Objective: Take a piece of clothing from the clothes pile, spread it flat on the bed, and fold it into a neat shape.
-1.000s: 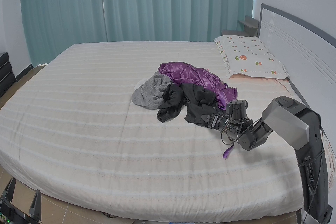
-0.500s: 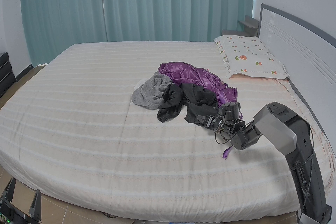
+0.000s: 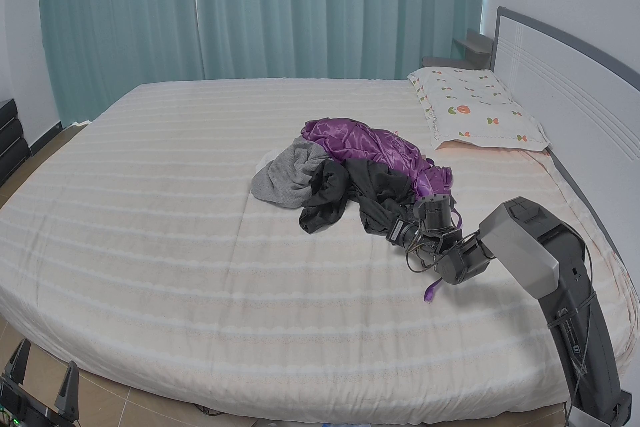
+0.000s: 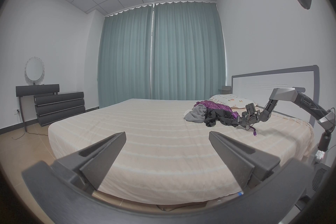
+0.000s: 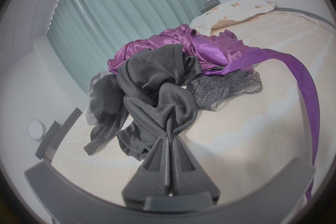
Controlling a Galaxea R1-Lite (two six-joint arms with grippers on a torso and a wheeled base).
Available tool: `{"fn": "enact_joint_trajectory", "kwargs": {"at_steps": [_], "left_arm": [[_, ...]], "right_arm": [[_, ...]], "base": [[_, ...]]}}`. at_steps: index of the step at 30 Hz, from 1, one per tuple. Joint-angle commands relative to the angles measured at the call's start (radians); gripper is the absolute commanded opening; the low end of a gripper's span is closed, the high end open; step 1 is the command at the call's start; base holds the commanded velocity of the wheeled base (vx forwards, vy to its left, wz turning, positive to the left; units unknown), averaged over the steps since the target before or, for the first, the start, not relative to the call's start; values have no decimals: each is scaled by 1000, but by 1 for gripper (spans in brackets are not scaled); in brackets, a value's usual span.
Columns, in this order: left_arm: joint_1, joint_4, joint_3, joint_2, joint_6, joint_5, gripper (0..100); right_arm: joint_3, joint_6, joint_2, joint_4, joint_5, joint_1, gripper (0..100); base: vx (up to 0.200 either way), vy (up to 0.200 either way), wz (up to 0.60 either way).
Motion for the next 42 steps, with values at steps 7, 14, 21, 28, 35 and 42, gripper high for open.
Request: {"fn": "enact_joint_trajectory", "kwargs": {"at_steps": [7, 14, 21, 28, 35, 42], "left_arm": [[0, 0, 18, -18, 0, 0, 100], [0, 0, 18, -18, 0, 0, 100], [0, 0, 18, -18, 0, 0, 100], [0, 0, 18, -18, 0, 0, 100], [0, 0, 18, -18, 3, -1, 100], [0, 0, 18, -18, 1, -1, 100]], "right_arm": [[257, 126, -232, -70, 37, 7, 0], [558, 134, -433, -257, 91, 14, 0], [811, 135, -649, -440, 100, 63, 0], [954, 135, -820, -479, 100, 139, 0], [974, 112, -1019, -490, 102, 234, 0], [969, 83, -1061, -499, 100, 298, 0]], "base": [[0, 0, 0], [0, 0, 0], [0, 0, 0], [0, 0, 0], [0, 0, 0], [0, 0, 0]]}}
